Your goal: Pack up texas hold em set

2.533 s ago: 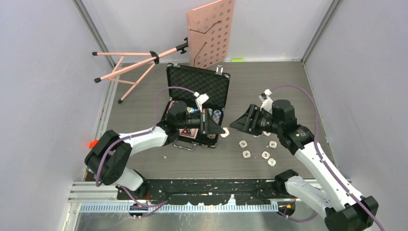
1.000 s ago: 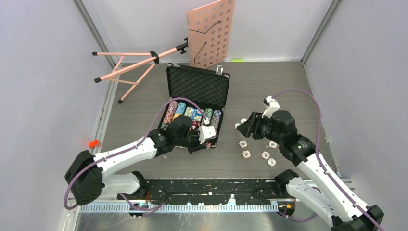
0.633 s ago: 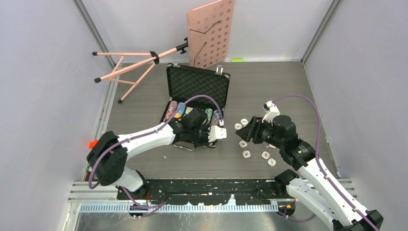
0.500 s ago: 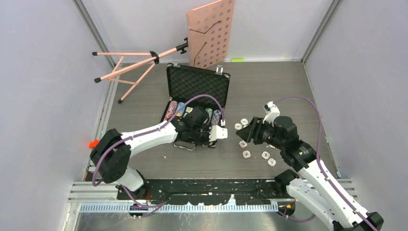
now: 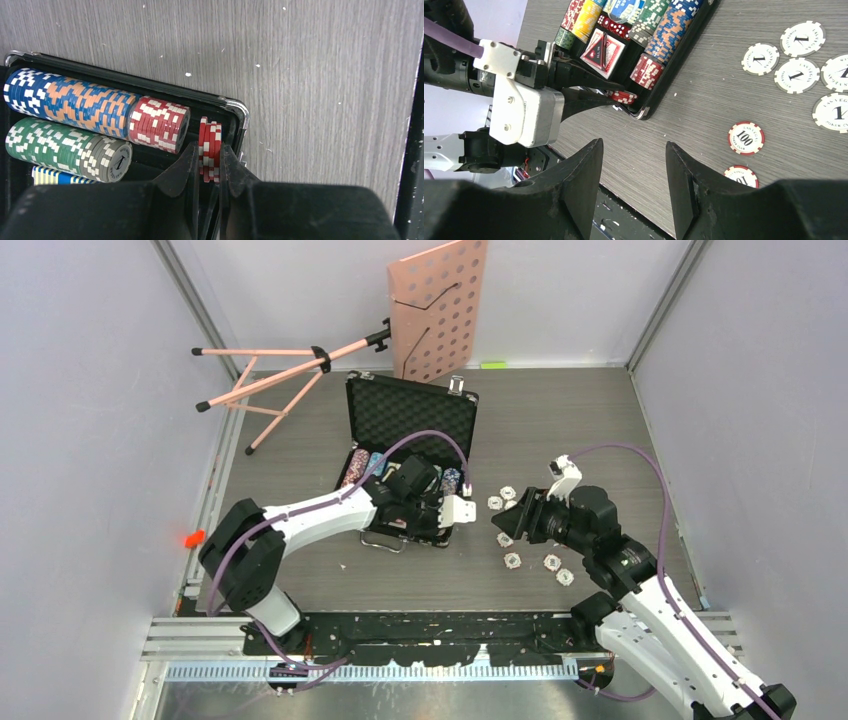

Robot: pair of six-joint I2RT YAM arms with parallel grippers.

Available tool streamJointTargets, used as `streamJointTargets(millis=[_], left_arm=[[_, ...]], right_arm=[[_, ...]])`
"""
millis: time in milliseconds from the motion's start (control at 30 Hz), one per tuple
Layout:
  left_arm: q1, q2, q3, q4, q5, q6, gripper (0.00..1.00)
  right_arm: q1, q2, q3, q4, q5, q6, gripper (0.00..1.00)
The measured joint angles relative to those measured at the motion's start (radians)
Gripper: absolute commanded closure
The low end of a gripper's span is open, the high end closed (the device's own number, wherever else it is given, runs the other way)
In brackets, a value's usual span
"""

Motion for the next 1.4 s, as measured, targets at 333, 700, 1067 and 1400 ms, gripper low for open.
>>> streamJointTargets(millis=[333,700,1067,1400], left_arm=[[0.027,0.065,0.021,-0.003,0.004,0.026,1.0],[0.03,0.085,0.035,0.029,0.003,0.029,0.85],[0.029,0.085,0.034,0.042,0.003,0.012,0.7],[0.026,0.085,0.029,0.037,0.006,0.013,0.73]], right_arm=[[0.0,0.021,0.0,0.001,0.001,0.0,0.45],[0.0,0.027,0.0,0.001,0.003,0.0,0.45],[0.0,0.035,0.0,0.001,0.004,0.0,0.45],[0.0,0.035,0.0,0.001,0.003,0.002,0.45]])
